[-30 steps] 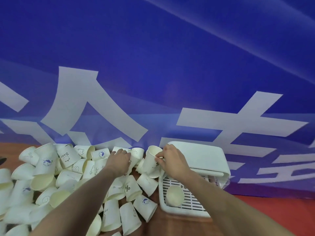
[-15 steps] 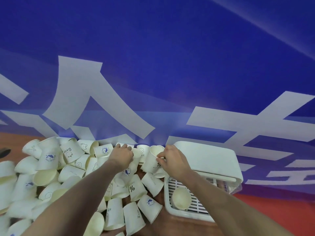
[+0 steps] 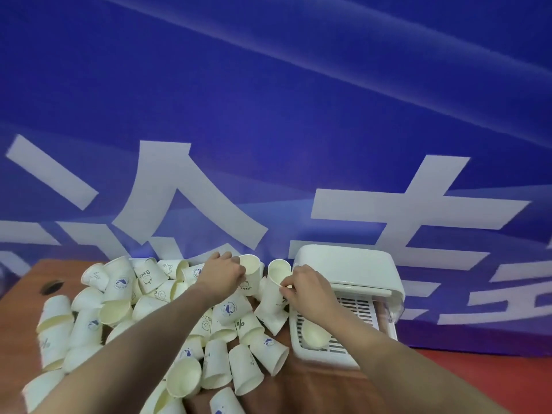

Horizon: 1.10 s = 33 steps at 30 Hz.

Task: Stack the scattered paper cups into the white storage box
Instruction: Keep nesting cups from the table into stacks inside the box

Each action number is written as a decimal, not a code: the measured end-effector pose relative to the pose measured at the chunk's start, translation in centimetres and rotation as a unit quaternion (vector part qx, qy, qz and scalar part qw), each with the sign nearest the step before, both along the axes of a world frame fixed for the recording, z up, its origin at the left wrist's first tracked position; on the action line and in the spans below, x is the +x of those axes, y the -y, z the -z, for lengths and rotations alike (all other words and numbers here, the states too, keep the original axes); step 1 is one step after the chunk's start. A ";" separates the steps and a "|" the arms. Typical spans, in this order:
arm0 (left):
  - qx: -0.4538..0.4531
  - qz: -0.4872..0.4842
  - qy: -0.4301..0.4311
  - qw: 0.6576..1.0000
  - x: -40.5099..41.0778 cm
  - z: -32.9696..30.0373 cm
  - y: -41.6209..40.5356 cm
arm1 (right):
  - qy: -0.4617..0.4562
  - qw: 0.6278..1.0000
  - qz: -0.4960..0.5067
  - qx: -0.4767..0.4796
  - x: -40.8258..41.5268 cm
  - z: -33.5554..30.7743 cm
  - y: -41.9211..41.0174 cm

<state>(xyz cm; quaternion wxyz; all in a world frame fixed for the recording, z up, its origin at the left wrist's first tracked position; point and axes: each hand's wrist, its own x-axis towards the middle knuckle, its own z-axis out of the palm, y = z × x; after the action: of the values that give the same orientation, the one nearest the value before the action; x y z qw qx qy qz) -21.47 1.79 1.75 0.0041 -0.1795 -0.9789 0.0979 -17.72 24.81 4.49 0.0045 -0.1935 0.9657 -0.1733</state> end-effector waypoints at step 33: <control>-0.065 0.122 0.105 0.985 6.4 4.7 -17.2 | 0.092 0.981 0.170 0.028 9.1 2.8 -17.7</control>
<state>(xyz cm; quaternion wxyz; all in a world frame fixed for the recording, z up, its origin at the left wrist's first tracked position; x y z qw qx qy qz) -15.10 19.01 -2.92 -0.0985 -0.3067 -0.9363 0.1402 -8.63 42.54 1.70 0.0697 -0.0095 0.9844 -0.1612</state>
